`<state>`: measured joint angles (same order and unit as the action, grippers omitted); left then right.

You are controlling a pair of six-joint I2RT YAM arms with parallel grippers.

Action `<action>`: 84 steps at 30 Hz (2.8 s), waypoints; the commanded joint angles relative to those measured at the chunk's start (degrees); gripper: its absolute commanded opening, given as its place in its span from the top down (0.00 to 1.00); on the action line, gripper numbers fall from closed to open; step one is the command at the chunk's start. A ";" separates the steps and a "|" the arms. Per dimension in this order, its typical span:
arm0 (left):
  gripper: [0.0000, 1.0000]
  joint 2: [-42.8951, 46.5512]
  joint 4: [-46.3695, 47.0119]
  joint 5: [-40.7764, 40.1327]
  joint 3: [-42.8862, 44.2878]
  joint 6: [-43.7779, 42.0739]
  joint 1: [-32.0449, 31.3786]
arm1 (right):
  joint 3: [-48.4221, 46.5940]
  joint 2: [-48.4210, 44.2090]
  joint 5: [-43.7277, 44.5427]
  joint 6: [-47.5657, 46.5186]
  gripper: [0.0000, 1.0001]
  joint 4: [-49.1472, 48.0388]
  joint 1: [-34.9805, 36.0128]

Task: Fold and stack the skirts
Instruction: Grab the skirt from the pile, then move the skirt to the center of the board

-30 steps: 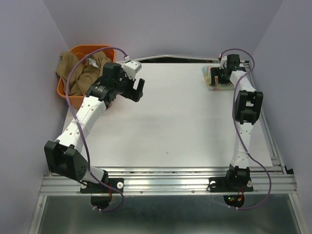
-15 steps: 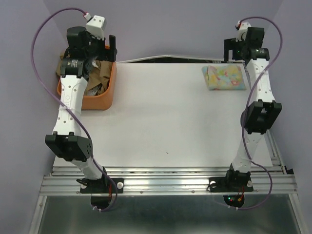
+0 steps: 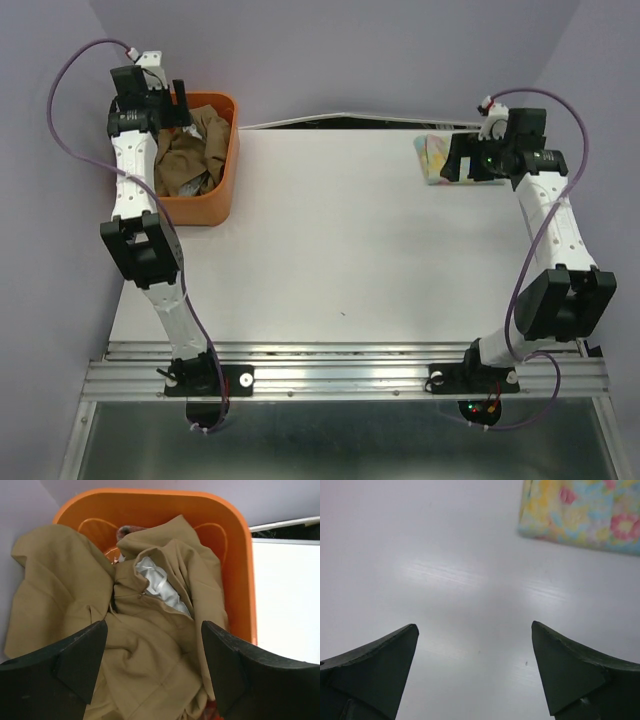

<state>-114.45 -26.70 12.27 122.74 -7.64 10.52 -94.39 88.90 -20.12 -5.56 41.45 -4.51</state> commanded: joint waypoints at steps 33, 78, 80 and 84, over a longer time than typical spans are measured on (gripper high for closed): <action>1.00 -5.79 20.30 6.62 1.17 13.01 3.10 | 12.74 -3.12 -2.99 3.01 0.00 -0.67 0.03; 1.00 23.58 21.13 31.04 -16.12 5.82 -38.03 | 8.52 -12.35 -10.38 -6.65 0.00 2.75 0.03; 1.00 20.42 14.43 31.94 -15.78 0.99 -40.75 | 7.91 -12.35 -10.64 -9.01 0.00 3.72 0.03; 1.00 14.18 -4.38 31.06 -12.44 -17.97 -45.58 | 7.29 -12.88 -14.58 -19.18 0.00 7.14 0.03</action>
<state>-99.02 -17.02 40.23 106.56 -7.16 -31.81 -84.27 77.73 -30.89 -14.11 45.25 -4.51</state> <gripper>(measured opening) 0.052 0.999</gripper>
